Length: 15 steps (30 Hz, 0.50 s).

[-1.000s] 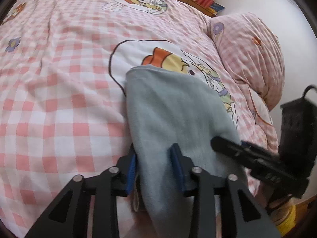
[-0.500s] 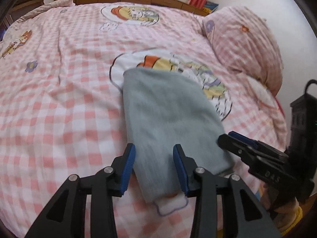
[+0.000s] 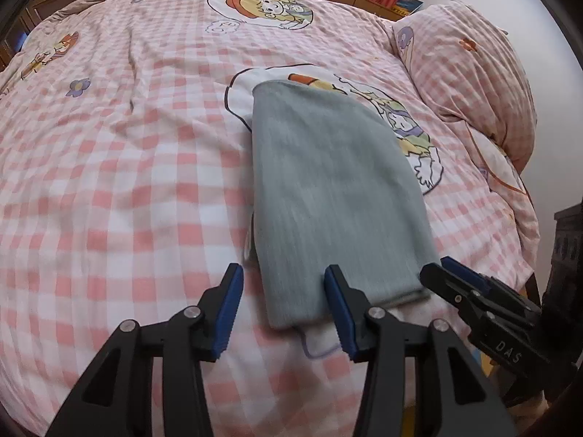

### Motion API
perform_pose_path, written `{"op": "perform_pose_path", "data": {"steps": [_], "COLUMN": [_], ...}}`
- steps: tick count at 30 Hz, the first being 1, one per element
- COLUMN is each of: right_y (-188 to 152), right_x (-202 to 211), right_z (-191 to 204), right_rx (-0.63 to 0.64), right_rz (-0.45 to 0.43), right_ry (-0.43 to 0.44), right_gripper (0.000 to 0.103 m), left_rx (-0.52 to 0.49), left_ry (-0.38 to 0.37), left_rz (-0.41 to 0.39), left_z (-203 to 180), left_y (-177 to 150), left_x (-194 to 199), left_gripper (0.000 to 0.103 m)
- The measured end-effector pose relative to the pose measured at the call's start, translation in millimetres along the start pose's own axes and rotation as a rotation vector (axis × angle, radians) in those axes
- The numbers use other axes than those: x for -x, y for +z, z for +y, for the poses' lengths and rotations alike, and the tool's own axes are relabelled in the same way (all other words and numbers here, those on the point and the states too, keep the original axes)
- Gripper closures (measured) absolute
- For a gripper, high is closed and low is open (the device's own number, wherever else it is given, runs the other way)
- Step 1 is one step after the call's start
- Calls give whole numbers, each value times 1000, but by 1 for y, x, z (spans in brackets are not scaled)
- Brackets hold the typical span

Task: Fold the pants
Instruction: 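Open both tools and pull them back from the folded sweatpants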

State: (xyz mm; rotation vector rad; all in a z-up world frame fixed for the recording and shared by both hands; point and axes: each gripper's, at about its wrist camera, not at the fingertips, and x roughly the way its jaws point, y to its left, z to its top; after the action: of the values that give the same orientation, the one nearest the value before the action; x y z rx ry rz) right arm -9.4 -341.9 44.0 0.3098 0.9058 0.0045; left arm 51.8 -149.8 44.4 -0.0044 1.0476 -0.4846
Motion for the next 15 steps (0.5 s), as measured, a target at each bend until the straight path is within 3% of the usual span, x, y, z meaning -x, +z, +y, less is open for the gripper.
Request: {"op": "perform_pose_path", "data": {"steps": [4, 15], "right_y": [-5, -19], "right_x": [12, 33], "right_z": [5, 9], "right_rx": [13, 17], "right_rz": [-4, -5], "right_ry": [-18, -64], "right_gripper": [57, 44], "left_rx": [-8, -42], "left_ry": [12, 81], "left_rz": [1, -16], "left_z": [-7, -17], "left_y": [-9, -25], "left_x": [8, 26], "left_gripper": [53, 25]}}
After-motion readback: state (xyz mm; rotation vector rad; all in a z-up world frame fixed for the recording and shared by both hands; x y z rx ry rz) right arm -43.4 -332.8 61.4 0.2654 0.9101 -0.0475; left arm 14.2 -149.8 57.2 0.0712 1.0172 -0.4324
